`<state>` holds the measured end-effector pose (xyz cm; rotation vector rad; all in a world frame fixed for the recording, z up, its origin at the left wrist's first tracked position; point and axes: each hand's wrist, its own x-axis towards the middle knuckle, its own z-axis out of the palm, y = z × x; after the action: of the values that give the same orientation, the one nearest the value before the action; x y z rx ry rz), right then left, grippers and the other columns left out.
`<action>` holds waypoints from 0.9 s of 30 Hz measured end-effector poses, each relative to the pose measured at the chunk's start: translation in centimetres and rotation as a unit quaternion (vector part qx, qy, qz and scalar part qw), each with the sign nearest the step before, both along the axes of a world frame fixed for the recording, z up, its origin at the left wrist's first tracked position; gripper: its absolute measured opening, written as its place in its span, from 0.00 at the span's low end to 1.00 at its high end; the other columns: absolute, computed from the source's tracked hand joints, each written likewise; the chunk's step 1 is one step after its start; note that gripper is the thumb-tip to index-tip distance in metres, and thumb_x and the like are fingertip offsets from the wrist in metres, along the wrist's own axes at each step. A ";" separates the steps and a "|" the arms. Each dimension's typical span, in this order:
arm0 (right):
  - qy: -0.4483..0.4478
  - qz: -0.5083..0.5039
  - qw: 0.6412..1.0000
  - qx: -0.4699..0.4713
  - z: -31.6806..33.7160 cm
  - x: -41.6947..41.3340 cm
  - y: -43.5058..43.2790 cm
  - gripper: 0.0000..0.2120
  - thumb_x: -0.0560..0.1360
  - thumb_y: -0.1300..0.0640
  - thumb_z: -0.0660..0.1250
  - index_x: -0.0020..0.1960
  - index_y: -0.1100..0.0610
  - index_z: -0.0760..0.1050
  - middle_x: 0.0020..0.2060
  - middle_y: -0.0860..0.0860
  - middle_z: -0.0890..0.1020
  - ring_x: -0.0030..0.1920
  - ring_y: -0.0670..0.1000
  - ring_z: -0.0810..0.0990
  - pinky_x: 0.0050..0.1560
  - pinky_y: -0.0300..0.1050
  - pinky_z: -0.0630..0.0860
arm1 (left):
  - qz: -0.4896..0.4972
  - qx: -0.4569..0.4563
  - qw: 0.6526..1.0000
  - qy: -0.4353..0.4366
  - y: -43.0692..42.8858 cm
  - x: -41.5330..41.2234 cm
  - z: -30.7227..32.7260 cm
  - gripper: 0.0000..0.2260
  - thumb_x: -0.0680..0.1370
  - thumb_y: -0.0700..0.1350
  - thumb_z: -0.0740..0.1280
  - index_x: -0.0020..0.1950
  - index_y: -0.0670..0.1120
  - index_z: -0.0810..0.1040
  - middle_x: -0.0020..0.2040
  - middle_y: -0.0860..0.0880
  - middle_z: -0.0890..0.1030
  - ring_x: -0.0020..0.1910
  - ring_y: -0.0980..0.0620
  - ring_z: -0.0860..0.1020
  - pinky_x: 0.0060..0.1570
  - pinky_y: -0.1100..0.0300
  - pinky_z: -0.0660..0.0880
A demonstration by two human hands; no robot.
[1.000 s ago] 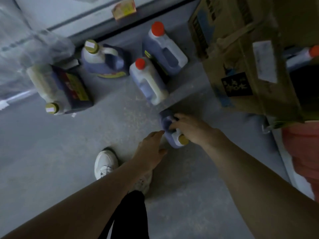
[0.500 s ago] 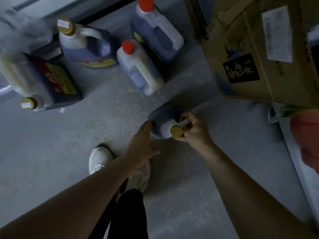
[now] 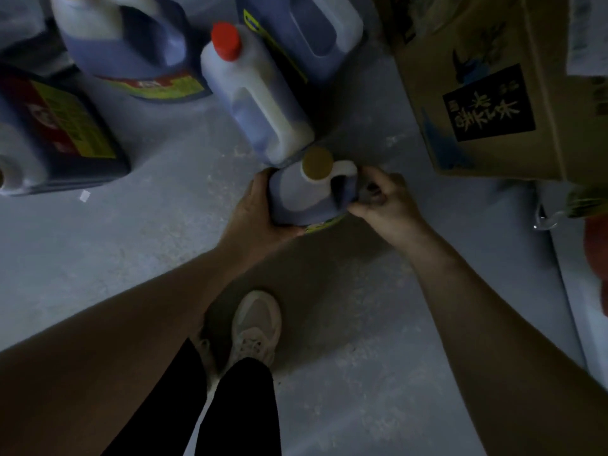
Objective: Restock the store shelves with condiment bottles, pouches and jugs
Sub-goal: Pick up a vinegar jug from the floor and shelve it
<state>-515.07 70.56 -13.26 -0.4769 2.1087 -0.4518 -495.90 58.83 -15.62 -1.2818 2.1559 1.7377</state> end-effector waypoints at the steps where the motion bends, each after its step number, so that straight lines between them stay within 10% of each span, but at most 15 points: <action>1: -0.033 0.007 0.999 -0.002 -0.3 -0.4 -0.3 0.33 0.74 0.63 0.74 0.76 0.53 0.68 0.71 0.55 0.68 0.67 0.53 0.74 0.61 0.34 0.73 | -0.010 0.011 1.000 -0.008 -0.4 -0.1 -0.2 0.39 0.71 0.45 0.78 0.76 0.44 0.61 0.72 0.44 0.71 0.71 0.45 0.70 0.69 0.48 0.68; 6: -0.218 -0.068 0.970 -0.088 -2.5 1.0 -1.8 0.24 0.76 0.69 0.66 0.65 0.46 0.70 0.54 0.41 0.79 0.66 0.50 0.76 0.56 0.35 0.74 | -0.055 0.039 0.998 -0.016 -2.2 1.3 -1.4 0.47 0.64 0.53 0.81 0.76 0.48 0.60 0.71 0.46 0.73 0.70 0.43 0.72 0.67 0.43 0.71; 9: -0.280 -0.193 0.936 -0.091 -3.0 1.8 -1.5 0.11 0.80 0.55 0.66 0.62 0.46 0.74 0.54 0.42 0.82 0.66 0.51 0.78 0.63 0.43 0.74 | -0.057 0.058 0.996 -0.035 -2.4 1.8 -2.2 0.44 0.64 0.51 0.83 0.75 0.49 0.64 0.67 0.49 0.76 0.66 0.45 0.75 0.62 0.46 0.75; 16: -0.281 -0.211 0.936 -0.032 -0.4 6.1 1.8 0.30 0.78 0.39 0.64 0.75 0.53 0.70 0.69 0.52 0.77 0.69 0.51 0.75 0.75 0.58 0.66 | -0.079 0.179 0.975 -0.105 -0.8 6.0 1.2 0.41 0.59 0.66 0.78 0.69 0.54 0.70 0.58 0.57 0.80 0.57 0.55 0.79 0.49 0.65 0.73; 27: -0.298 -0.215 0.925 -0.096 17.6 9.3 -1.0 0.29 0.65 0.46 0.80 0.64 0.44 0.74 0.57 0.49 0.84 0.61 0.51 0.82 0.65 0.57 0.75 | 0.032 0.181 0.980 -0.081 -4.8 7.7 18.6 0.31 0.59 0.68 0.72 0.58 0.58 0.78 0.49 0.54 0.86 0.49 0.54 0.84 0.55 0.45 0.79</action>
<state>-505.80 69.59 4.37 0.0367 1.5656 -0.9351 -488.19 54.04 3.00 -1.3464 1.6328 1.8659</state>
